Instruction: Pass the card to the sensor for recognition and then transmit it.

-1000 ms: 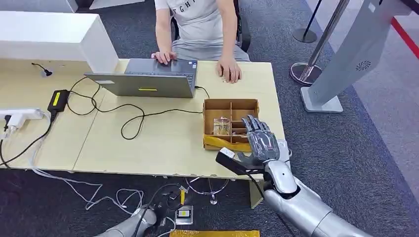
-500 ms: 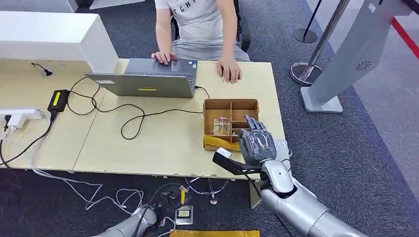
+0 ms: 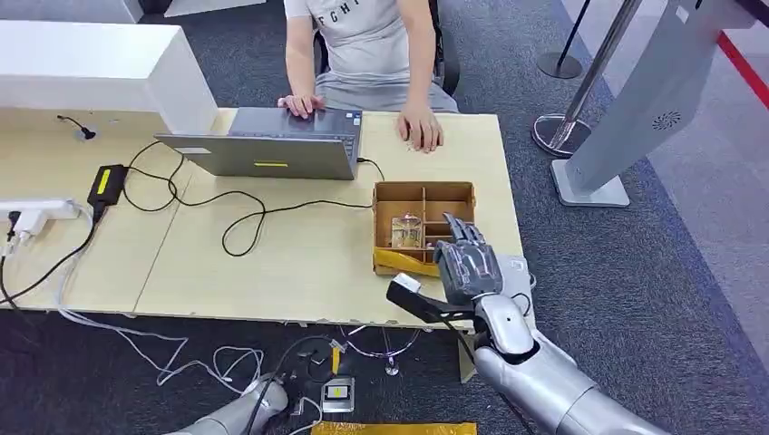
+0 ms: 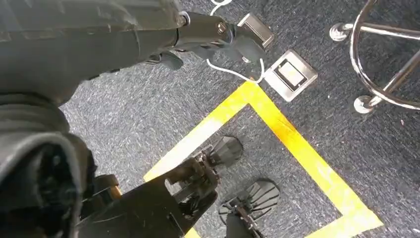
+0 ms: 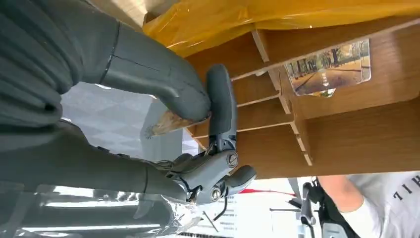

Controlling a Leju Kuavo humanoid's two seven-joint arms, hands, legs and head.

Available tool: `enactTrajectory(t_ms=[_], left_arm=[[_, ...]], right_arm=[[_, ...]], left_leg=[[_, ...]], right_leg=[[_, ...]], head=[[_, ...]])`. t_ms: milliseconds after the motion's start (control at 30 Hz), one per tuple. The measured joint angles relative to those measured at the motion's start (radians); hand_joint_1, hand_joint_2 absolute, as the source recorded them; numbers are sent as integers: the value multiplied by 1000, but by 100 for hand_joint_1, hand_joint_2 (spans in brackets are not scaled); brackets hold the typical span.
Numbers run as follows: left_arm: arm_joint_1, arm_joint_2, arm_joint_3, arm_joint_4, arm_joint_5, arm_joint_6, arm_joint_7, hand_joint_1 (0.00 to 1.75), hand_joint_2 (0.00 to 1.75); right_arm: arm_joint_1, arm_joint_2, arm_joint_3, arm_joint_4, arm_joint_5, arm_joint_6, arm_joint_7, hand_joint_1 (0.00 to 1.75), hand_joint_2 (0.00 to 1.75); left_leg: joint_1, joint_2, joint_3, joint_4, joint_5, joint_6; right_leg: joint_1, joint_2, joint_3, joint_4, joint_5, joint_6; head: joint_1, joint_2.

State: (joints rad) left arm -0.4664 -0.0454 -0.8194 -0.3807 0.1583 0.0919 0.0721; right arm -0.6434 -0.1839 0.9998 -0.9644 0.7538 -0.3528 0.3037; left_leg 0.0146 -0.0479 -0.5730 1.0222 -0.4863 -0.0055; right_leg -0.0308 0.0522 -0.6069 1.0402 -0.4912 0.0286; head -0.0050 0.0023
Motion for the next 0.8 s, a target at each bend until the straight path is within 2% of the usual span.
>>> enactTrajectory(t_ms=[133,300,800], left_arm=[[0,0,0,0,1,3,0,0,0],[-2,3,-1,0,-19,-24,0,0,0],[-8,5,-14,2,-34,-29,33,0,0]], right_arm=[[0,10,-1,14,-16,-37,-16,0,175],[0,19,-6,26,-43,-42,-62,0,175],[-2,29,-27,57,-81,-72,-87,0,175]], left_leg=[[0,0,0,0,0,0],[0,0,0,0,0,0],[0,0,0,0,0,0]], right_leg=[[0,0,0,0,0,0],[0,0,0,0,0,0],[0,0,0,0,0,0]], head=[[0,0],[0,0],[0,0]])
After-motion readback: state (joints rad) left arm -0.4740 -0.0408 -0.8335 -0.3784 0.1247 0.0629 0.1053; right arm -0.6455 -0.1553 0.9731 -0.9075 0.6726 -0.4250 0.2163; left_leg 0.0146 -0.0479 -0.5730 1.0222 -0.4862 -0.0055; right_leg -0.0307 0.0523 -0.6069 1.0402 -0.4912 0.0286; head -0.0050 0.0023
